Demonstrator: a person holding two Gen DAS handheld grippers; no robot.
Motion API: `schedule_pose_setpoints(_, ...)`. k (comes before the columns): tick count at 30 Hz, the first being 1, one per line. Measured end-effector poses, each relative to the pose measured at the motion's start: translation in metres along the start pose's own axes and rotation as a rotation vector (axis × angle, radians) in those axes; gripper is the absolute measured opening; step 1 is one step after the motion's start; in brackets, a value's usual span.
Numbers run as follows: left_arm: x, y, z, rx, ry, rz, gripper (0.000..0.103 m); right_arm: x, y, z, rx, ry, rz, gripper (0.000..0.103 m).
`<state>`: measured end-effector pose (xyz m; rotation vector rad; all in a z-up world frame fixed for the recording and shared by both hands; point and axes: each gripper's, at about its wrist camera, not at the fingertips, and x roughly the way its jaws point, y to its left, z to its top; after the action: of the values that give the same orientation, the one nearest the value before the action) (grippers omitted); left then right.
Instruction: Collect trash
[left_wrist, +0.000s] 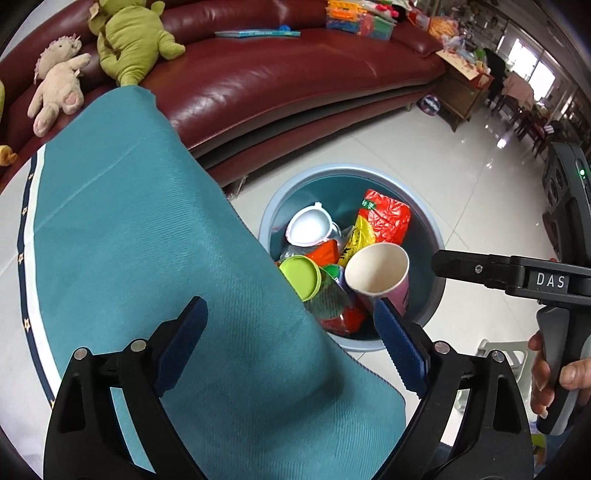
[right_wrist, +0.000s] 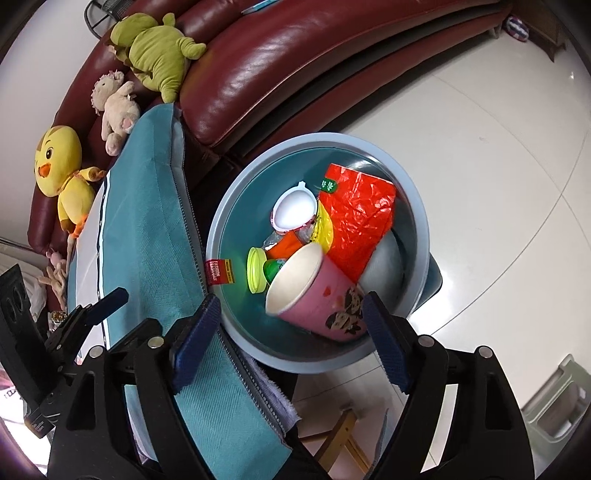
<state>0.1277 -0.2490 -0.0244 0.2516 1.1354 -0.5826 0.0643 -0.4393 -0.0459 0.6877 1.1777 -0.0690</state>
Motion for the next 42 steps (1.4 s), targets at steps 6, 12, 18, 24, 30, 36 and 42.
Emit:
schedule_pose_setpoints(6, -0.015, 0.004, -0.010, -0.016, -0.004, 0.005, 0.092, -0.012, 0.000, -0.010, 0.010, -0.012, -0.009, 0.084)
schedule_pose_setpoints(12, -0.026, 0.007, -0.025, -0.038, -0.002, -0.003, 0.092, -0.029, 0.002, -0.024, -0.020, -0.029, -0.018, 0.093)
schedule_pose_setpoints(18, -0.039, 0.006, -0.041, -0.053, -0.010, -0.009, 0.092, -0.049, 0.014, -0.041, -0.112, -0.084, -0.043, 0.095)
schedule_pose_setpoints(24, -0.053, 0.007, -0.054, -0.086, -0.030, 0.026, 0.092, -0.069, 0.035, -0.061, -0.222, -0.141, -0.077, 0.095)
schedule_pose_setpoints(30, -0.062, 0.007, -0.068, -0.098, -0.040, 0.045, 0.092, -0.071, 0.041, -0.079, -0.250, -0.140, -0.106, 0.095)
schedule_pose_setpoints(36, -0.068, 0.010, -0.080, -0.112, -0.044, 0.061, 0.092, -0.068, 0.044, -0.089, -0.268, -0.122, -0.136, 0.095)
schedule_pose_setpoints(42, -0.071, 0.012, -0.094, -0.129, -0.053, 0.095, 0.099, -0.067, 0.048, -0.101, -0.301, -0.137, -0.170, 0.095)
